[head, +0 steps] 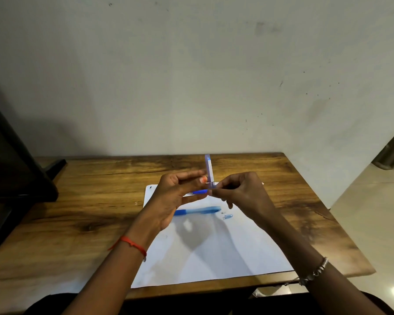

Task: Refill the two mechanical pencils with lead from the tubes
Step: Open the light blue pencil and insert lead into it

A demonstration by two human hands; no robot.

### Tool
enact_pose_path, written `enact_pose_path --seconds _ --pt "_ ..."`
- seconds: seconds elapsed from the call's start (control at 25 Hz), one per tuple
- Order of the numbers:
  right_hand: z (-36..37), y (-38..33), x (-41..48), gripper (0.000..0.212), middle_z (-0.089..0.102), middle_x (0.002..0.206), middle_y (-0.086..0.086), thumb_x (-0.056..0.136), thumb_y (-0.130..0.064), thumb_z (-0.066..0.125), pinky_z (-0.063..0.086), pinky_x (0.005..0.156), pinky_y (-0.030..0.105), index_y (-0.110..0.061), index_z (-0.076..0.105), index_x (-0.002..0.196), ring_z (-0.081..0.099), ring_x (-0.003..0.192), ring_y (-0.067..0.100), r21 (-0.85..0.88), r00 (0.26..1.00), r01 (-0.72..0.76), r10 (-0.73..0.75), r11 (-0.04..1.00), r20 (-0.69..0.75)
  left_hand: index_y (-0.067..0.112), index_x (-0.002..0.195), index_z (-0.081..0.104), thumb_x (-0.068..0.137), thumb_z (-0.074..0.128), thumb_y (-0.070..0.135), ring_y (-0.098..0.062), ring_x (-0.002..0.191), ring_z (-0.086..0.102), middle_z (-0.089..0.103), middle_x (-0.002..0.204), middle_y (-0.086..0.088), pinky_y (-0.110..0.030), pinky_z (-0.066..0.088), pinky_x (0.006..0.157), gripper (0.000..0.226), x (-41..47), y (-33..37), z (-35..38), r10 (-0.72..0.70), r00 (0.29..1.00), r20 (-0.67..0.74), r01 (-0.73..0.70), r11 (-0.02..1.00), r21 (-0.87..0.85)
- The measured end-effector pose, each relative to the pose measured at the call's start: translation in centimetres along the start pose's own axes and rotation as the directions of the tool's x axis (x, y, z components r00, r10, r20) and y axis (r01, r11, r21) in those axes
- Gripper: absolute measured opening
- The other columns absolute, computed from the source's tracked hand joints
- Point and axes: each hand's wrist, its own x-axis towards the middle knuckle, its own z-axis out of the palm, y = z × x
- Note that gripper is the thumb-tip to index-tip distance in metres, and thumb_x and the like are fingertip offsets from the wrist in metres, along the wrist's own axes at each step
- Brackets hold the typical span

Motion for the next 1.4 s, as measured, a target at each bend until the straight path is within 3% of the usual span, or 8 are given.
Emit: enact_pose_path --seconds 0.28,0.56,0.64,0.76,0.96,1.08,1.28,1.4 --pt "0.7 -0.3 -0.1 0.007 0.065 0.06 0.004 0.073 -0.012 0.075 0.046 0.05 0.017 -0.011 0.07 0.068 0.057 0.05 0.014 -0.12 0.999 0.003 0.002 0.993 0.038 0.013 0.094 0.07 0.078 0.068 0.008 -0.016 0.075 0.071 0.074 0.082 -0.001 -0.029 0.06 0.067 0.017 0.3 -0.2 0.1 0.013 0.996 -0.092 -0.01 0.999 0.041" --pt "-1.3 0.6 0.8 0.012 0.071 0.062 0.0 0.071 0.007 0.071 0.052 0.058 0.021 -0.004 0.072 0.077 0.059 0.048 0.012 0.33 0.997 -0.065 0.051 0.942 0.051 0.004 0.091 0.069 0.083 0.06 0.007 -0.021 0.08 0.072 0.075 0.083 -0.008 -0.024 0.058 0.063 0.012 0.1 1.0 -1.6 -0.122 0.991 0.046 0.12 0.992 0.042" --pt "-1.7 0.6 1.0 0.015 0.072 0.067 0.003 0.073 0.007 0.069 0.053 0.062 0.023 -0.006 0.072 0.079 0.059 0.051 0.015 0.365 0.997 -0.048 0.022 0.93 0.075 0.007 0.092 0.07 0.083 0.063 0.01 -0.019 0.076 0.072 0.075 0.08 -0.006 -0.023 0.058 0.061 0.013 0.0 1.1 -1.5 -0.133 0.988 0.084 0.119 0.982 0.15" --pt "-1.5 0.5 0.8 0.014 0.072 0.069 0.003 0.074 0.005 0.069 0.053 0.063 0.022 -0.005 0.072 0.084 0.06 0.053 0.016 0.31 0.993 -0.008 -0.028 0.951 0.112 0.013 0.087 0.073 0.079 0.069 0.013 -0.016 0.068 0.07 0.074 0.074 -0.001 -0.023 0.057 0.058 0.01 -0.3 0.6 -0.6 -0.135 0.984 0.114 0.093 0.943 0.321" --pt "-1.2 0.4 0.9 0.011 0.07 0.072 0.006 0.081 -0.008 0.067 0.05 0.057 0.018 -0.005 0.074 0.089 0.058 0.052 0.007 0.069 0.988 0.027 -0.037 0.997 0.15 0.01 0.085 0.073 0.078 0.069 0.01 -0.012 0.059 0.069 0.071 0.063 0.004 -0.021 0.055 0.052 0.008 -0.1 0.2 0.0 -0.119 0.99 0.076 0.079 0.913 0.4" --pt "-1.3 0.4 0.9 0.01 0.068 0.067 0.008 0.081 -0.009 0.066 0.049 0.054 0.018 -0.004 0.074 0.085 0.057 0.052 0.009 0.042 0.989 0.026 -0.032 0.999 0.144 0.007 0.087 0.073 0.079 0.069 0.009 -0.01 0.056 0.067 0.07 0.059 0.005 -0.02 0.053 0.049 0.009 -0.2 0.3 0.1 -0.13 0.988 0.082 0.089 0.918 0.386" --pt "-3.8 0.4 1.6 0.013 0.062 0.058 0.008 0.083 -0.001 0.06 0.05 0.051 0.022 0.002 0.069 0.075 0.055 0.052 0.017 0.361 0.998 -0.018 0.041 0.932 -0.055 0.008 0.085 0.074 0.078 0.069 0.007 -0.011 0.055 0.066 0.072 0.07 -0.001 -0.026 0.057 0.051 0.009 -0.5 0.6 -0.3 -0.138 0.988 0.065 0.11 0.942 0.317" --pt "-3.8 0.1 1.2 0.018 0.06 0.068 0.016 0.085 0.002 0.046 0.049 0.046 0.022 0.005 0.061 0.074 0.055 0.054 0.02 0.603 0.97 -0.231 0.227 0.763 0.086 0.01 0.089 0.073 0.078 0.069 0.01 -0.009 0.056 0.066 0.071 0.082 -0.008 -0.024 0.055 0.049 0.012 -0.4 0.9 -0.3 -0.137 0.988 0.069 0.108 0.941 0.321"
